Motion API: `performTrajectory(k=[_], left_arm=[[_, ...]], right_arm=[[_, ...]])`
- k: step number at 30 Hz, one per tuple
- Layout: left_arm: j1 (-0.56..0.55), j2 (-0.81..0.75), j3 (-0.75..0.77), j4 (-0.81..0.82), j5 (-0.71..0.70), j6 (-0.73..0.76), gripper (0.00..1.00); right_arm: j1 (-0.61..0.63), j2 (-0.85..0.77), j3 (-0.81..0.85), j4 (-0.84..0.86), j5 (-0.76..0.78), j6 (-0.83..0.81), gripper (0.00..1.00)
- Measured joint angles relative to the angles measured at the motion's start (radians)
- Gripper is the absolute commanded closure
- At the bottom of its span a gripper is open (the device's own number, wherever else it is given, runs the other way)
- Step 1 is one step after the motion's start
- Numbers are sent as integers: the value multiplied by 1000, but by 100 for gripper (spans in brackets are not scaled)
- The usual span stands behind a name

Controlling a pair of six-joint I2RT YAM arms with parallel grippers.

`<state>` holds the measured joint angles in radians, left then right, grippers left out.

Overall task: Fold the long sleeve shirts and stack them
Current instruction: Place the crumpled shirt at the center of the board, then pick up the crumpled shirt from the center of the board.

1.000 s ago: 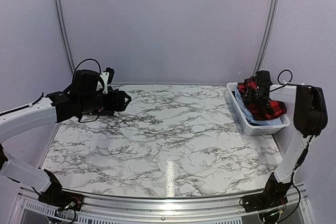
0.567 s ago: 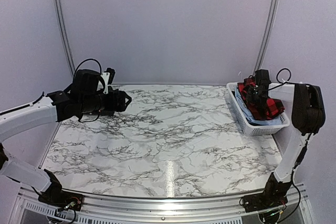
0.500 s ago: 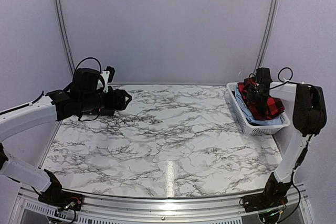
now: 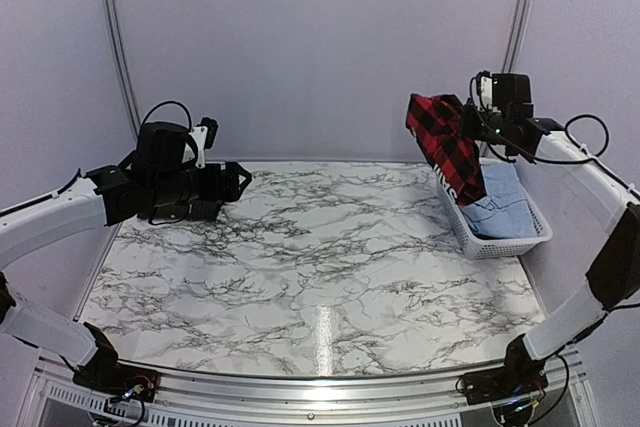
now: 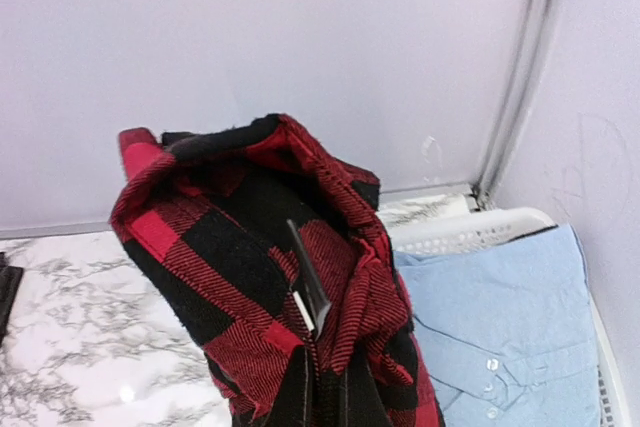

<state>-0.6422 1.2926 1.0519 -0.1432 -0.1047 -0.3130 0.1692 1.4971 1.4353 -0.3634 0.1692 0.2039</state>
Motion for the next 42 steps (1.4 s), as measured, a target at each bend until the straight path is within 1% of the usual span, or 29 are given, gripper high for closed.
performTrajectory(k=[4,9,11,15,16,17,18,20,21,22,23,25,29,33,35,38,42], left_arm=[[0,0,0,0,7,0,1],[0,0,0,5,20,-3,1],[0,0,0,6,25,-6,1],[0,0,-1,10,35,-10,1],[0,-1,-2,11,40,-10,1],[0,-2,-6,13,47,-10,1],[0,-3,-11,15,55,-10,1],[0,-5,-25,19,73,-9,1],[0,-5,-35,20,89,-9,1],[0,-5,-45,20,97,-9,1],[0,-5,-54,20,105,-9,1],[0,-6,-79,21,122,-10,1],[0,-15,-127,18,143,-20,1],[0,-50,-181,18,185,-45,1],[0,-81,-221,18,226,-68,1],[-15,-116,-299,20,301,-116,1],[-103,-127,-407,17,369,-177,1]], right_arm=[[100,-63,45,-7,-52,-24,100],[263,-88,86,-5,-139,-53,100],[340,-89,61,7,-152,-60,100],[507,-86,-76,44,-176,-59,100],[542,-77,-104,45,-183,-59,97],[583,-63,-136,52,-187,-59,89],[623,-44,-163,58,-191,-59,79],[683,1,-206,73,-204,-51,56],[712,28,-222,77,-208,-55,48],[737,54,-232,79,-211,-55,41],[756,75,-238,79,-214,-56,36],[777,95,-253,79,-220,-59,31],[790,96,-266,83,-242,-67,26],[832,92,-282,77,-243,-101,25],[883,82,-309,70,-241,-114,25],[959,70,-364,56,-243,-125,30],[1026,70,-411,31,-229,-114,32]])
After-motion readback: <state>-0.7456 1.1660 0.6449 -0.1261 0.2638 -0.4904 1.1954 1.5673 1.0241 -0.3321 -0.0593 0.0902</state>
